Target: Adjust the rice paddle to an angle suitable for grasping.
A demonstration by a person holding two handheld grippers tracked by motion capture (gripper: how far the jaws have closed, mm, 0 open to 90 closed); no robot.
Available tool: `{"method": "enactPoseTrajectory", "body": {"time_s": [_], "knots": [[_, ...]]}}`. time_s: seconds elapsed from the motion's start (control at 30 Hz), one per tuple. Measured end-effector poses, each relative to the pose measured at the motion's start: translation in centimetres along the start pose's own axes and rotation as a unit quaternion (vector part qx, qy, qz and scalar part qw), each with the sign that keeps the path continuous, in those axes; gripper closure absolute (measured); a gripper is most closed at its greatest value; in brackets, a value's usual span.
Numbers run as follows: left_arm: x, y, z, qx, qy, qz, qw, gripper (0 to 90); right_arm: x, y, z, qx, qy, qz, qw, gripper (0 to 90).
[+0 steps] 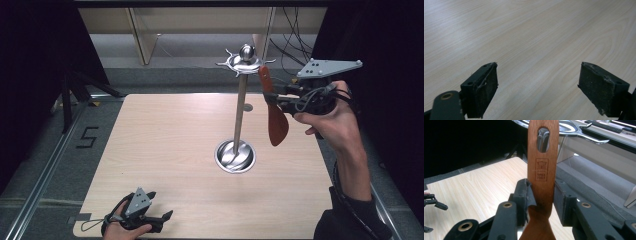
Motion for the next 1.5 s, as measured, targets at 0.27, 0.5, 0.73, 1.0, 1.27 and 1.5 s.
{"method": "enactPoseTrajectory", "body": {"time_s": [0.27, 0.5, 0.73, 1.0, 1.27, 1.5], "knots": [[0.0, 0.1, 0.0, -0.001, 0.0, -0.001, 1.0, 14.9, 0.4, 0.7, 0.1, 0.008, 0.013, -0.014, 0.9998, 66.8], [0.1, -0.1, 0.2, 0.011, 0.011, 0.0, 0.9999, 14.9, 0.4, 1.1, 0.2, -0.007, 0.009, -0.015, 0.9998, 66.7], [0.1, 0.1, 0.0, -0.001, 0.008, -0.002, 1.0, 14.9, 0.7, 0.7, 0.2, -0.016, 0.024, -0.028, 0.9992, 67.0], [0.1, 0.1, 0.0, -0.001, 0.014, -0.002, 0.9999, 14.9, 0.6, -0.1, 0.7, -0.021, 0.033, -0.024, 0.999, 55.8], [-0.1, 0.1, 0.2, 0.006, -0.003, -0.001, 1.0, 14.9, 0.6, -1.2, 2.4, -0.011, 0.046, -0.012, 0.9988, 46.6], [-0.1, 0.1, 0.3, 0.007, -0.007, -0.003, 0.9999, 14.9, 0.3, -1.0, 4.4, -0.012, 0.063, -0.007, 0.9979, 42.2]]}}
Point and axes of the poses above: each handheld gripper's, and its own axes: y roughly forward along the jaws, z roughly out of its underside, x roughly to its left, the point moved 10 cm from there along y, roughly forward along the jaws, and after that the axes turned 6 degrees about -y, right-handed, at the moved point
